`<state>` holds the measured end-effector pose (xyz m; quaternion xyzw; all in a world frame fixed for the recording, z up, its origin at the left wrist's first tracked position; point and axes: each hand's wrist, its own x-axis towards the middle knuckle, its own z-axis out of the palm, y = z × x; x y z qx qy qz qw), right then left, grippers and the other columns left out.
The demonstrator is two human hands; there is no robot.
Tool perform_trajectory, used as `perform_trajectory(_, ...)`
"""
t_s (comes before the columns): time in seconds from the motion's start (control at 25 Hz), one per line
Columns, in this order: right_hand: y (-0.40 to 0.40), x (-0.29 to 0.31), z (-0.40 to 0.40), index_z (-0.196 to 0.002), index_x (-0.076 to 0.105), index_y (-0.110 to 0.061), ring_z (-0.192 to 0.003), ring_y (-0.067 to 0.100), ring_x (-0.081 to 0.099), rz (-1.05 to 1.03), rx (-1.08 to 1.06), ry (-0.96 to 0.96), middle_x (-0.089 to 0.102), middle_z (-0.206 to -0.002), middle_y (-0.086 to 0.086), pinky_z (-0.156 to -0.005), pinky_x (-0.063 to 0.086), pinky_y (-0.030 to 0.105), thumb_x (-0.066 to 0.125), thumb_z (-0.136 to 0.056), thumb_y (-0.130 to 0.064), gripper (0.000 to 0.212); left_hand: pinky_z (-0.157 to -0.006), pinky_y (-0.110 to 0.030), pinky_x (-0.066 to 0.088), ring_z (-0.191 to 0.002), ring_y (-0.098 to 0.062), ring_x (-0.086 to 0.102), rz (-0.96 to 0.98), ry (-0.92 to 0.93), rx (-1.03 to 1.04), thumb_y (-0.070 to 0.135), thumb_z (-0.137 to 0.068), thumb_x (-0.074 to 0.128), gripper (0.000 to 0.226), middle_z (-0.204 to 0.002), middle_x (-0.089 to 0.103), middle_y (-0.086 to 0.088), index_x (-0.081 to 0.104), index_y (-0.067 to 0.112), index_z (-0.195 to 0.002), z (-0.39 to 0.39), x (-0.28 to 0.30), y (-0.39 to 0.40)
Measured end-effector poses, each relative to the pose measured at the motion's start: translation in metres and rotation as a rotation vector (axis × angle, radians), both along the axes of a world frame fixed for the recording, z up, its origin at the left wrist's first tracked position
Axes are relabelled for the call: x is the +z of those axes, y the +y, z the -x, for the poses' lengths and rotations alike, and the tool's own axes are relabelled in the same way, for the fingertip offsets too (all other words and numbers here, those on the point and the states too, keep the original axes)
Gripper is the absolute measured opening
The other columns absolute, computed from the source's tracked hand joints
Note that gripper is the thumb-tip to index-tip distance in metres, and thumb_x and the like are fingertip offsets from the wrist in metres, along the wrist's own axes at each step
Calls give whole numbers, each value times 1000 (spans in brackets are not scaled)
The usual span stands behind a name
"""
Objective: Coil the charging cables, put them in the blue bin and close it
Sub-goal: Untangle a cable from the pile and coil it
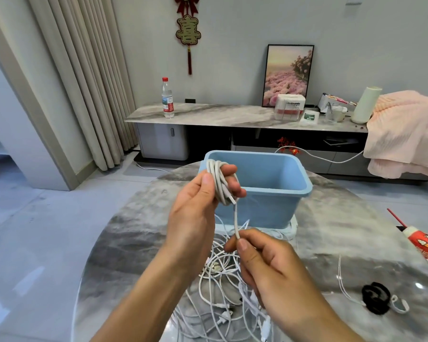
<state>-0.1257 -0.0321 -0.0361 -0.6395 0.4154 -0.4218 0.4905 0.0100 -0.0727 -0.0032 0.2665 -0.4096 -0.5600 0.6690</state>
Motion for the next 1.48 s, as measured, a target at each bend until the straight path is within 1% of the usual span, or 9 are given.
perform_trajectory(0.24,-3,-1,5,-98,64,-34,-51,9,37,99,17,217,41,-52,-6,-53,29,25,44,-103,-25,22,-115,-37,30,-81,-12,65,-299,472,-81,22,-98,42,31,-85,66,0,64,5,-114,-6,6,-1)
perform_trajectory(0.56,-24,-19,12,-95,60,-27,-57,5,50,155,-141,518,56,-59,-16,-59,39,32,43,-103,-22,19,-116,-37,28,-75,-18,68,-329,600,-183,19,-96,43,26,-84,64,-5,64,5,-97,-4,7,4)
perform_trajectory(0.72,7,6,-8,-111,44,-28,-94,25,63,240,-31,794,68,-98,1,-79,48,38,39,-101,-25,11,-100,-35,43,-100,-23,71,-150,135,60,16,-101,40,23,-100,74,-10,61,7,-103,1,2,0)
perform_trajectory(0.84,13,34,7,-98,55,-25,-71,12,57,169,12,634,61,-73,-9,-71,49,38,50,-97,-25,5,-109,-20,26,-99,-10,64,268,-847,251,23,-102,39,21,-102,71,10,57,14,-111,6,-14,5)
perform_trajectory(0.92,9,53,31,-86,66,-20,-54,9,46,98,-27,464,52,-55,-7,-58,43,37,59,-95,-23,12,-117,-32,16,-98,-2,59,421,-1128,219,27,-103,36,22,-94,65,17,55,19,-112,6,-17,7)
perform_trajectory(1.04,3,72,53,-80,73,-29,-47,5,52,216,-76,385,63,-52,-9,-51,44,29,73,-84,-17,13,-88,-43,42,-82,-11,56,396,-1013,-73,26,-102,37,23,-82,59,9,55,13,-97,8,-9,10)
perform_trajectory(1.12,-4,75,59,-75,71,-27,-47,4,57,331,-112,355,67,-55,-6,-49,45,19,84,-73,-20,14,-71,-40,42,-71,-18,50,308,-864,-256,26,-102,37,29,-73,55,3,52,7,-85,11,-5,14)
perform_trajectory(1.32,-33,61,85,-70,64,-14,-49,12,41,351,-118,137,53,-54,16,-46,31,20,87,-57,-49,44,-58,-27,33,-58,-18,41,117,-530,-501,29,-97,36,34,-62,48,-4,61,9,-84,12,1,18)
perform_trajectory(1.48,-51,32,87,-66,64,-22,-40,4,35,157,-18,-128,44,-47,-7,-40,30,12,85,-55,-61,46,-57,-24,38,-54,-17,40,54,-201,-659,32,-96,38,34,-59,44,-3,59,9,-83,16,2,22)
